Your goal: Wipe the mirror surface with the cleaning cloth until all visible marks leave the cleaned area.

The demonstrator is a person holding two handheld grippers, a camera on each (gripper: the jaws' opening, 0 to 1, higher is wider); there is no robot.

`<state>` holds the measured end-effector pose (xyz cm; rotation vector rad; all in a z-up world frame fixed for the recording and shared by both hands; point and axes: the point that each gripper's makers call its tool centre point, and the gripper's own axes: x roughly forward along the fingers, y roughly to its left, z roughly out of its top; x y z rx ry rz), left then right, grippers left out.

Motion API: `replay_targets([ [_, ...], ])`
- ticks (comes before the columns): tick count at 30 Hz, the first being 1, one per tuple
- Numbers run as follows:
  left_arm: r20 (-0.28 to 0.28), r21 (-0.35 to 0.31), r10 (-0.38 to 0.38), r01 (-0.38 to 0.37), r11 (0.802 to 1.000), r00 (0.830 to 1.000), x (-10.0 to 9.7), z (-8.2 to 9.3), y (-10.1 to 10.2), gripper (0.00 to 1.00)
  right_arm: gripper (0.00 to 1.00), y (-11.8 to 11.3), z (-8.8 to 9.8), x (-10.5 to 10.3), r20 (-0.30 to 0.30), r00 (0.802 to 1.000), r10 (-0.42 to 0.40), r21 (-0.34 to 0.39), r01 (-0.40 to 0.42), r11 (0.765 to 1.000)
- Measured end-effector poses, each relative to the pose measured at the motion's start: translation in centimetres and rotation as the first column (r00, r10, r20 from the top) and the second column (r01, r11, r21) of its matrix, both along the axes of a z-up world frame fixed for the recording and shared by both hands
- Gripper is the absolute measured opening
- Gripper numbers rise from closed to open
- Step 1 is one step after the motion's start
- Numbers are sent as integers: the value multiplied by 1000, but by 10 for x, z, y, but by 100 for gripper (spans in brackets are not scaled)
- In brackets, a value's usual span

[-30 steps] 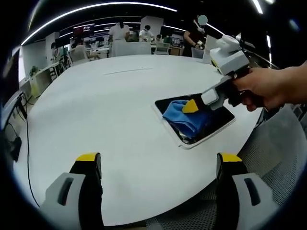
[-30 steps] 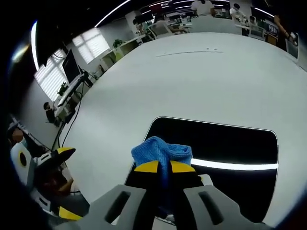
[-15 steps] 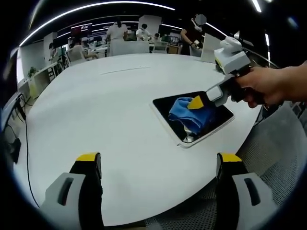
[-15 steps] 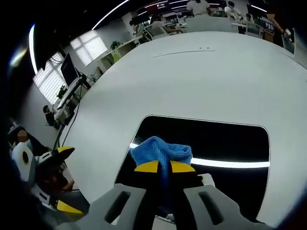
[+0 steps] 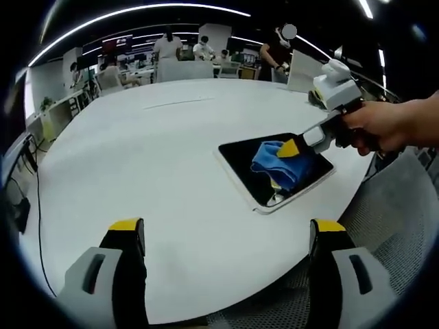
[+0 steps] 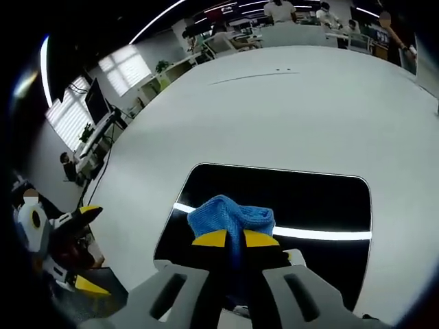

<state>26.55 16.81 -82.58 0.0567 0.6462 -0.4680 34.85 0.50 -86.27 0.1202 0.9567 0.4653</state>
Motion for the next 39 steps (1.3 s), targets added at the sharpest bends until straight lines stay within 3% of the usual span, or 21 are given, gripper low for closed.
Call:
replay_targets([
  [7,4,-2,-1,1,1000,1000,0,0,0,99,1,-11,0,-1,1,1000,-17,4,17,1000],
  [11,-13,-41,33,-34,999,999,0,1,2,99,1,-15,0,-1,-2,1000,-20,5,20,1000],
  [39,-3,-21,8,-8,1000,1000,1,1,-1,99,1,-59,0,-2,-15,997,-74,5,74,997],
])
